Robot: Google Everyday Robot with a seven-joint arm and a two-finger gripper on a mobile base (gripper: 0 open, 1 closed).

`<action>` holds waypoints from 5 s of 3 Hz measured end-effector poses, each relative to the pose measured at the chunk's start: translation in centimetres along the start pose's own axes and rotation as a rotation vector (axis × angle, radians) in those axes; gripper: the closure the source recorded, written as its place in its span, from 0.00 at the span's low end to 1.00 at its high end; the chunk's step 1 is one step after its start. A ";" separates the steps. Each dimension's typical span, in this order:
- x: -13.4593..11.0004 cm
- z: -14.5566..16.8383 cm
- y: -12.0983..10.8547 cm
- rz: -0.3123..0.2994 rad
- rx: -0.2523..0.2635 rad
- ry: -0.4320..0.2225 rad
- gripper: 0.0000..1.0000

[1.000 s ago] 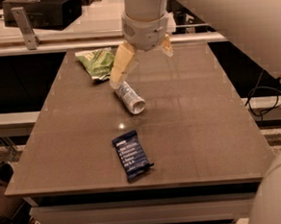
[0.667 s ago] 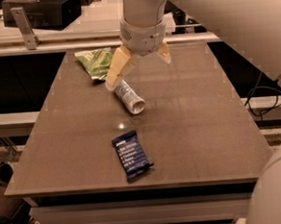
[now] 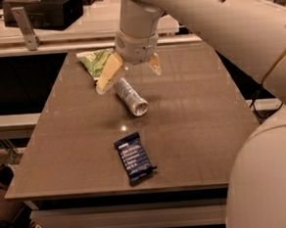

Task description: Place redbull can upright

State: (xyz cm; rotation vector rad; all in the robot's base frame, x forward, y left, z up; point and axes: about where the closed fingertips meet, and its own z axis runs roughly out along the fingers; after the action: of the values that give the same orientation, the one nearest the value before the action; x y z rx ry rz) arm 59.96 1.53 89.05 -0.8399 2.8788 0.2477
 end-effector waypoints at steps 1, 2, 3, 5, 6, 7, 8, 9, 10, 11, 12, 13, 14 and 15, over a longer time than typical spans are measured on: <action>-0.9 1.7 0.6 0.004 -0.033 0.007 0.00; -1.2 3.1 0.8 0.027 -0.018 0.042 0.00; -1.0 4.2 0.4 0.066 0.015 0.069 0.00; -1.6 5.5 -0.1 0.068 0.048 0.073 0.12; -1.7 5.7 -0.1 0.069 0.045 0.070 0.34; -1.8 5.9 0.0 0.068 0.044 0.067 0.58; -1.9 6.1 0.0 0.067 0.043 0.065 0.80; -2.1 6.3 0.1 0.066 0.042 0.062 1.00; -2.2 6.4 0.1 0.067 0.041 0.058 1.00; -2.3 5.4 -1.7 0.098 0.041 0.009 1.00; -2.1 4.1 -4.1 0.137 0.037 -0.055 1.00; -2.0 2.6 -6.8 0.175 0.031 -0.132 1.00; -2.1 0.8 -9.1 0.192 0.045 -0.232 1.00; -2.2 -1.1 -10.9 0.177 0.073 -0.353 1.00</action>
Offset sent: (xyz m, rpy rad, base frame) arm 0.0077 0.0222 -0.0419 -0.0614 0.0905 -0.0560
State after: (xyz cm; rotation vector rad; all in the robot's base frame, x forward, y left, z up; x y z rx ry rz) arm 67.63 -6.59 89.15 -0.4730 2.6099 0.2757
